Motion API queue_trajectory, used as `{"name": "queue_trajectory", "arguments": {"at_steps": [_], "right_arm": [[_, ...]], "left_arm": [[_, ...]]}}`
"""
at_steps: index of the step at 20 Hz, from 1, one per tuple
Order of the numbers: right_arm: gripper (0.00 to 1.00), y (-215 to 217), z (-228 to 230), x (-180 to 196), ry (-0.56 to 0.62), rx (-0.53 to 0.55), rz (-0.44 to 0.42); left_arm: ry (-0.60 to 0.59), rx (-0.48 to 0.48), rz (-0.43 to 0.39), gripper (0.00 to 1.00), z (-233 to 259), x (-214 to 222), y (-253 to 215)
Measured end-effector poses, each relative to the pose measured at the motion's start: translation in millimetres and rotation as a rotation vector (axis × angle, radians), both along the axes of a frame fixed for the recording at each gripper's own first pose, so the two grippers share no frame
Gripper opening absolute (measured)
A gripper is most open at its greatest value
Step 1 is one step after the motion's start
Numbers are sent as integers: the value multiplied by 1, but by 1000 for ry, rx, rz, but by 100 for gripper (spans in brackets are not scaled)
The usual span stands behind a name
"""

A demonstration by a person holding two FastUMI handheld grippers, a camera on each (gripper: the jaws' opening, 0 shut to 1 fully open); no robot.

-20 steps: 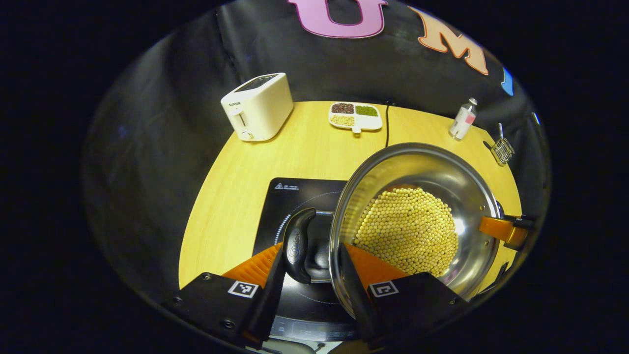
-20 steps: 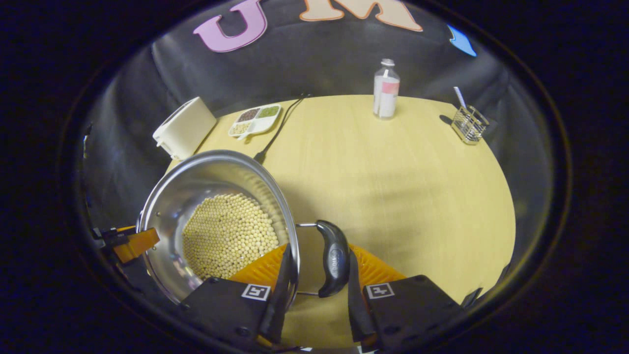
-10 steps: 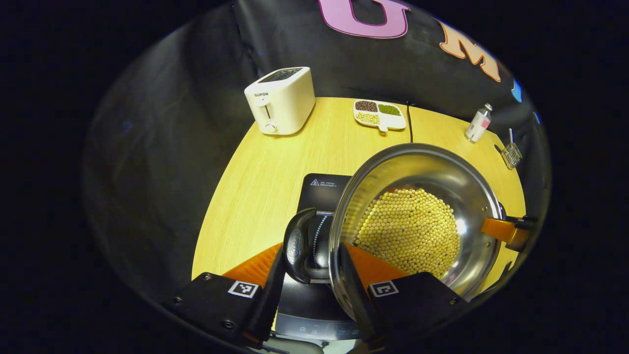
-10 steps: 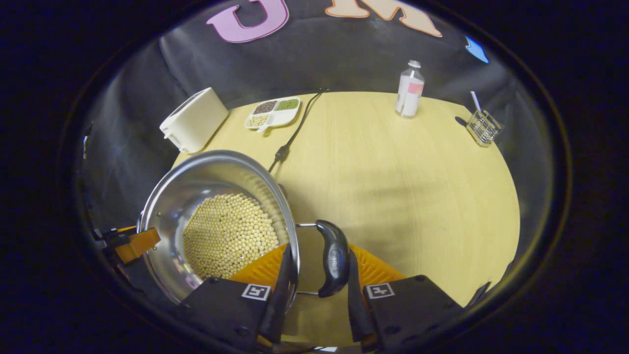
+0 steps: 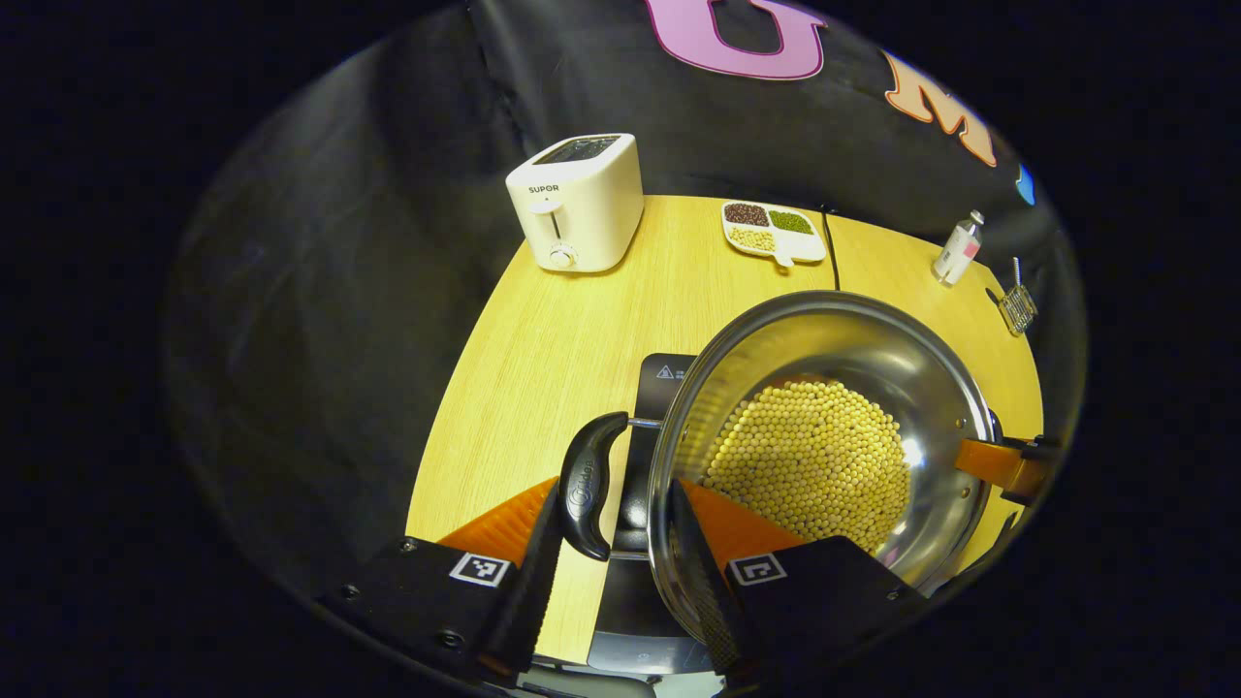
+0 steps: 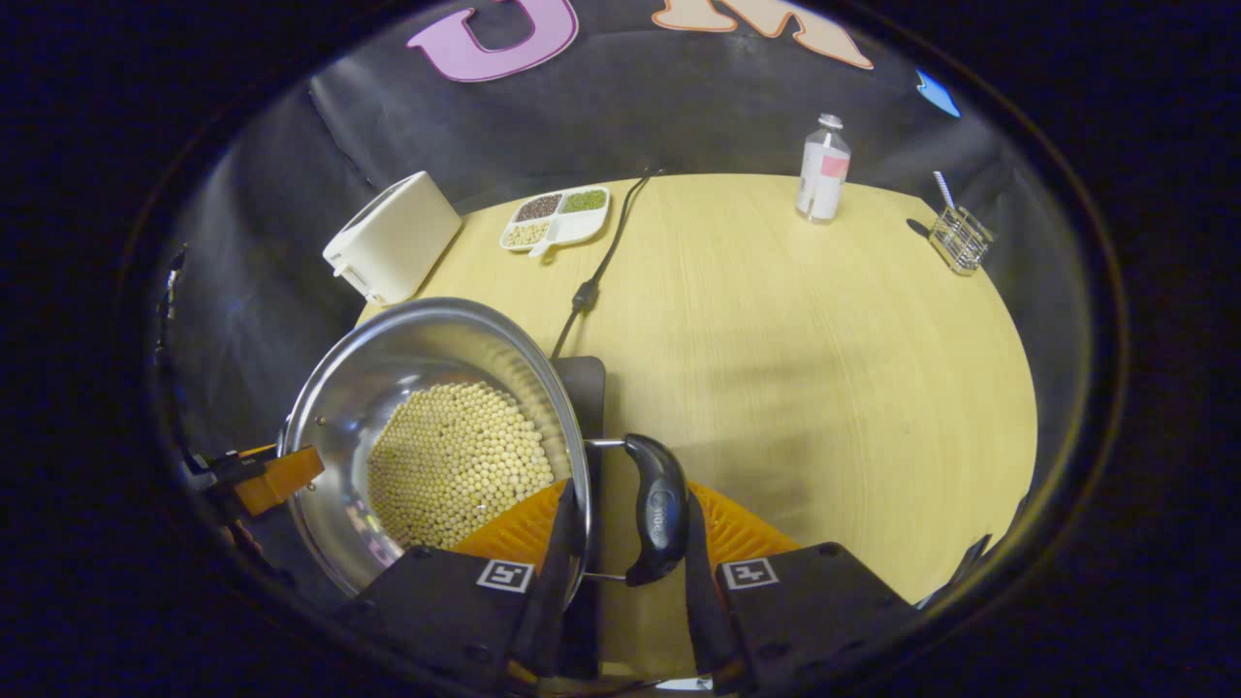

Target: First push the handle of the pot to place it horizontally, then grasp the pot with both hands and set it on the induction cooktop.

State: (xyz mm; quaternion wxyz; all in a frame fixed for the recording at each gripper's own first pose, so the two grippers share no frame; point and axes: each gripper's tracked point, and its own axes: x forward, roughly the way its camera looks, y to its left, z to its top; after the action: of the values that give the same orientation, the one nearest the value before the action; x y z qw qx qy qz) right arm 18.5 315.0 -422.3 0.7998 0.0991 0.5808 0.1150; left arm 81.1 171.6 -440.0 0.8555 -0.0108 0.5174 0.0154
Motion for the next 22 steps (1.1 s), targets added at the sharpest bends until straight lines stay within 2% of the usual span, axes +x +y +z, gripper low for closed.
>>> {"name": "queue_trajectory", "arguments": {"at_steps": [3,4,5,8,9,10,14,22], "right_arm": [[56,4,-1,0,0,-13,-6],[51,4,-1,1,-1,-17,-7],[56,5,-1,1,0,-19,-12],[56,6,-1,2,-2,-18,-21],[51,7,-2,2,-4,-18,-19],[55,7,-1,1,-7,-16,-18],[56,8,1,2,-23,-12,-7],[56,8,0,-1,-16,-2,-14]], "left_arm": [[9,-2,0,67,-3,3,2],[9,-2,0,67,-6,5,3],[9,-1,-1,67,-6,8,4],[4,-1,-10,69,-7,12,5],[3,-2,-9,67,-8,12,5],[6,-8,-3,67,-10,12,5],[5,-40,10,69,-18,12,5],[9,-26,-11,72,-19,14,7]]}}
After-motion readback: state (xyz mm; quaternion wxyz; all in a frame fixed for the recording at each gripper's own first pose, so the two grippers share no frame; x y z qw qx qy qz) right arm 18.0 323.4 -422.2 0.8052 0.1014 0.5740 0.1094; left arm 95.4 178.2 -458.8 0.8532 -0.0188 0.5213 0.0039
